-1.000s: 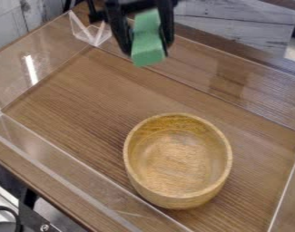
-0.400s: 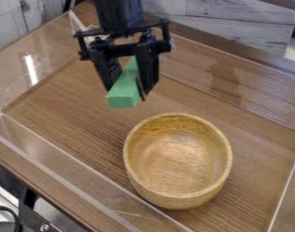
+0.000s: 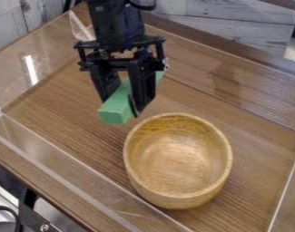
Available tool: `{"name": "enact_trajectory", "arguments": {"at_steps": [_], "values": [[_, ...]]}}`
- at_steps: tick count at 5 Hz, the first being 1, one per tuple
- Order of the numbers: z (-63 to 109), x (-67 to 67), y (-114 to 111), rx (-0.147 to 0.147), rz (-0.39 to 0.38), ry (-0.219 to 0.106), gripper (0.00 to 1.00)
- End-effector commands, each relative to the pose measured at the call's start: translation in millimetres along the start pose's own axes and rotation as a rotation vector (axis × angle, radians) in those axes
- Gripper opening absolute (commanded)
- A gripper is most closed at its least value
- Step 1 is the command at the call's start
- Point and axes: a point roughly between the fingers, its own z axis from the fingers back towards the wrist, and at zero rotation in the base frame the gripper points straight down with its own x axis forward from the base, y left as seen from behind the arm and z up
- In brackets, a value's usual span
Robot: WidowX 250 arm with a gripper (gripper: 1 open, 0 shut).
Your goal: Remove the green block from inside the brown bowl and put it on the table
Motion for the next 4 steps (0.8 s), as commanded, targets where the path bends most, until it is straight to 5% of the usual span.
{"name": "enact_trajectory", "arguments": {"at_steps": [1,4], "values": [[2.5,-4.2,-5,0.017,-0.089,-0.038,0.0],[-14.4,-10.6,-3,0.031,-0.153,-0.045,0.0]]}}
